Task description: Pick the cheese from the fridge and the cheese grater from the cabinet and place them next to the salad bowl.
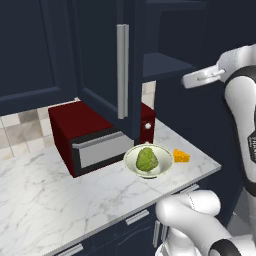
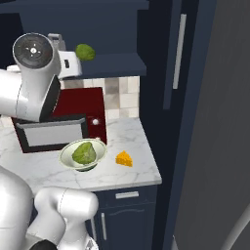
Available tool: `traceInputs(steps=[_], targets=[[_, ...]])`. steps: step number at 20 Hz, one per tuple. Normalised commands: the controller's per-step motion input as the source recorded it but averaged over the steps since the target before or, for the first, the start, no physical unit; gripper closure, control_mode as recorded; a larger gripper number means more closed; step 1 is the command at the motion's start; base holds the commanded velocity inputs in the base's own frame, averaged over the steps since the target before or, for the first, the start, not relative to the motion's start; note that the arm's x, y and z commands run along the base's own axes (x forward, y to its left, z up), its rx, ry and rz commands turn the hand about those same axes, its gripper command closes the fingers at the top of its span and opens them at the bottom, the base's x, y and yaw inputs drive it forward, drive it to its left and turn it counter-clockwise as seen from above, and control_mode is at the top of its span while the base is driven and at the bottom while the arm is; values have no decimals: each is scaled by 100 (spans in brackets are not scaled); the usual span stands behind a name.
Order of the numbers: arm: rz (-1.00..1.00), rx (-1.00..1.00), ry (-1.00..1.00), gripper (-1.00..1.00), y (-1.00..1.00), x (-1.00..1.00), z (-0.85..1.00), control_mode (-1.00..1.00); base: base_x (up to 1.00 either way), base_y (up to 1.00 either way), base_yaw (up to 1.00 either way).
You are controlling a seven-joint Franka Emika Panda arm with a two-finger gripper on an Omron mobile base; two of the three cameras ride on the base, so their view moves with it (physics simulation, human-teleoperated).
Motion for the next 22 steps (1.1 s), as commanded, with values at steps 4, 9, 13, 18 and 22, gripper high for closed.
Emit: traceInputs(steps=[4, 9, 13, 18, 22], targets=[[7, 0, -1, -100, 9, 4, 22, -100, 0, 0, 0], [-11, 0, -6, -100, 35, 50, 0, -100, 0, 0, 0], [-4, 0, -1, -100, 27, 33, 5, -100, 0, 0, 0], [6, 5, 2, -100, 6, 13, 7, -100, 0, 0, 0], [6, 0, 3, -100, 4, 15, 0, -100, 0, 0, 0]])
